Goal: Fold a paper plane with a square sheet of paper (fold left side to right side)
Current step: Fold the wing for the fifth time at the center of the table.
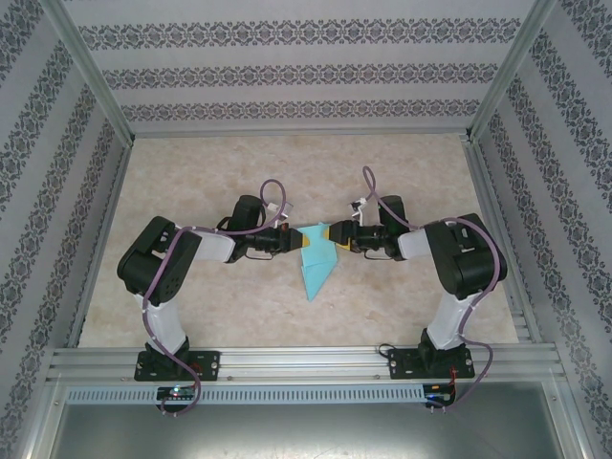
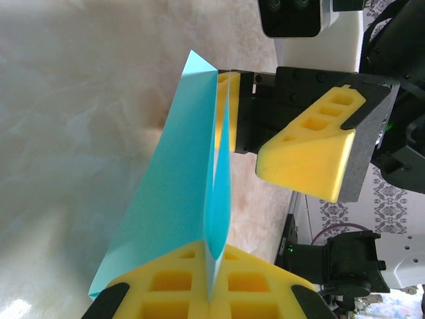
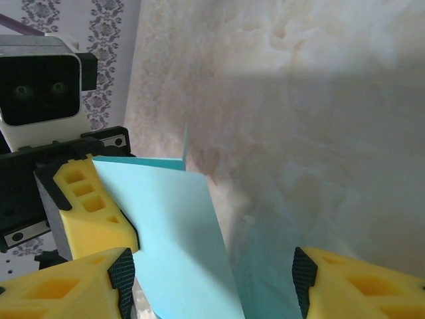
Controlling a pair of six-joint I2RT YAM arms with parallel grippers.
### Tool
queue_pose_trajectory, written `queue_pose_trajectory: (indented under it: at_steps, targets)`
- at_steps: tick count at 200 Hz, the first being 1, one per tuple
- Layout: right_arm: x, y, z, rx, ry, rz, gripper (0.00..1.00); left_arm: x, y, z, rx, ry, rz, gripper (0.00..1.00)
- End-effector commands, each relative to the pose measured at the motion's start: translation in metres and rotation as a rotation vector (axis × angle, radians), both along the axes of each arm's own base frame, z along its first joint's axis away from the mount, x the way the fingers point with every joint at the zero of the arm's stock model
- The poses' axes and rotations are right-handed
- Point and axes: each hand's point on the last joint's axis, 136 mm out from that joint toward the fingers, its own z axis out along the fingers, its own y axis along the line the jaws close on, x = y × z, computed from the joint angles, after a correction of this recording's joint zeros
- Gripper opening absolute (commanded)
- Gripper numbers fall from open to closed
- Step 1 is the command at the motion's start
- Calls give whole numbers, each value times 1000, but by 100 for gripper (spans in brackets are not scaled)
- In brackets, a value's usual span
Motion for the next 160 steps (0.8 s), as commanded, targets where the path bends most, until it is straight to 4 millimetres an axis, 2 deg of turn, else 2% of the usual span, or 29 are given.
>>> queue_pose_trajectory:
  at_steps: [1, 72, 110, 130, 144, 160]
  targets:
    - [1, 10, 15, 72, -69, 49, 63, 3, -1, 17, -33, -74, -30, 0]
    - [-3, 6, 12, 76, -70, 37, 45, 5, -1, 10, -16, -57, -24, 0]
    - [-5, 2, 12, 70, -74, 36, 28, 7, -2, 4, -7, -48, -21, 0]
    - [-6, 0, 13, 58, -83, 28, 14, 9, -1, 1, 5, -35, -17, 0]
    - [-7, -1, 13, 52, -83, 21, 12, 10, -1, -1, 22, -18, -9, 14]
    - [-8, -3, 11, 39, -71, 13, 11, 12, 1, 4, 48, -27, -5, 18]
